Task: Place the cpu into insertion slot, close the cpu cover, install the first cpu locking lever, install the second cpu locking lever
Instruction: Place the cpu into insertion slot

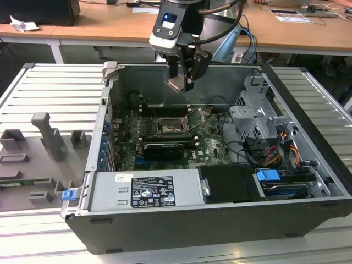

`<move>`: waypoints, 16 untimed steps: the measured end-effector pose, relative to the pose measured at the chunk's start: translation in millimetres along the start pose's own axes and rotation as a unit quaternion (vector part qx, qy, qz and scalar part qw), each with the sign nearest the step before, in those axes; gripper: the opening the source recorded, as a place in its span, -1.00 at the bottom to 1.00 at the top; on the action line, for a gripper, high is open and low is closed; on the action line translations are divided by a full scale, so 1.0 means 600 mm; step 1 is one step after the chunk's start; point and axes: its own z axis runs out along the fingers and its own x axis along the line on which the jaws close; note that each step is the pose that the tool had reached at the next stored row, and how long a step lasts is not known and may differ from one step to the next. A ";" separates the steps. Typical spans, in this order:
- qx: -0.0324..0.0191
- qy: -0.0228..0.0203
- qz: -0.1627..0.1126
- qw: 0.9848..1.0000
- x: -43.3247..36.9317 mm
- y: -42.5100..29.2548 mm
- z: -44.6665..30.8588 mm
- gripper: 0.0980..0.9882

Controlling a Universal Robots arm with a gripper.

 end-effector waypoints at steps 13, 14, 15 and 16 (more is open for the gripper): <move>0.000 -0.002 0.025 1.000 0.000 0.000 0.001 0.00; -0.001 -0.003 0.029 1.000 0.000 0.000 0.001 0.00; -0.001 -0.003 0.034 0.999 0.000 0.000 0.001 0.00; -0.001 -0.004 0.042 0.999 0.000 0.000 0.002 0.00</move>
